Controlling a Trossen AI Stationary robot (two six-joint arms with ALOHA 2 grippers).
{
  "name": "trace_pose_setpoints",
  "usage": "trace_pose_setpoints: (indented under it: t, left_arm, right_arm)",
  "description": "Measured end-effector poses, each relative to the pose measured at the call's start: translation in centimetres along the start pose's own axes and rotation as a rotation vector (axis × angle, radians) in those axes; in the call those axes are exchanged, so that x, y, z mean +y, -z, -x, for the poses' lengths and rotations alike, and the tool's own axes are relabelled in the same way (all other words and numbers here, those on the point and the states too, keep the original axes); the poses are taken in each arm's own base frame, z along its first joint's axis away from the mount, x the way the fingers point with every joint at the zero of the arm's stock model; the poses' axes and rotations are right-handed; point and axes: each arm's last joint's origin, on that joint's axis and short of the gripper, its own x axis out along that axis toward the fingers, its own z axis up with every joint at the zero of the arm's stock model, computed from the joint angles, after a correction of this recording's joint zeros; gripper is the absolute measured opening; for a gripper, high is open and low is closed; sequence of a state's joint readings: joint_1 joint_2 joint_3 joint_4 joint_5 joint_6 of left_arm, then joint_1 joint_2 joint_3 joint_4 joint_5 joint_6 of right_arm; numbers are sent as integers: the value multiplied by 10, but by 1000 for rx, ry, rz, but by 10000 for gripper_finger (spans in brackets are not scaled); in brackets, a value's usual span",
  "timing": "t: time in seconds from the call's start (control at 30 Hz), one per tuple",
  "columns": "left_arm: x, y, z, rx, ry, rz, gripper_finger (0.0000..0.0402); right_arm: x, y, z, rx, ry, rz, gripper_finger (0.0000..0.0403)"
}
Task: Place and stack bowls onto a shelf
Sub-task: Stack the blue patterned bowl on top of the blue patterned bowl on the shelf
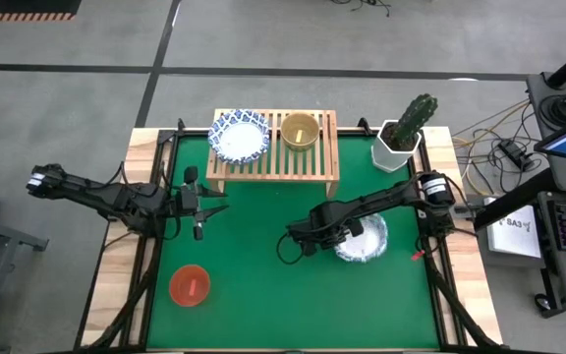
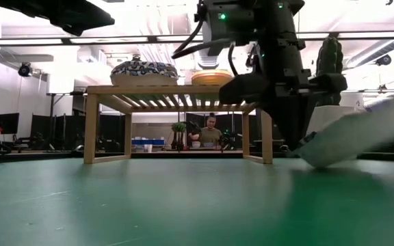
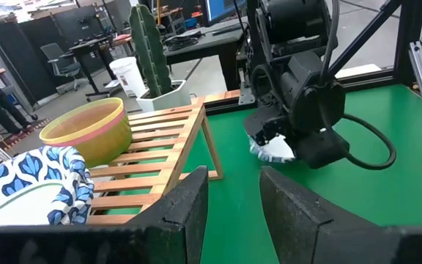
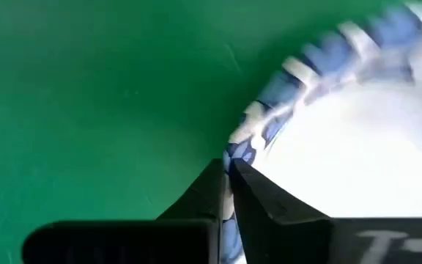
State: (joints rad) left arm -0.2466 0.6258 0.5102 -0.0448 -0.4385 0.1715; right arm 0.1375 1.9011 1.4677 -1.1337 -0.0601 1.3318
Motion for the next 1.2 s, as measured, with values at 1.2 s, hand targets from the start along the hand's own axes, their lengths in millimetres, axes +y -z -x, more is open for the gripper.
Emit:
trace_pose_setpoints:
  t: [1.2]
  left_arm:
    - [14, -27, 27, -229, -1, 188, 107]
  right_arm:
    - [53, 21, 220, -1171, -111, 1476, 8]
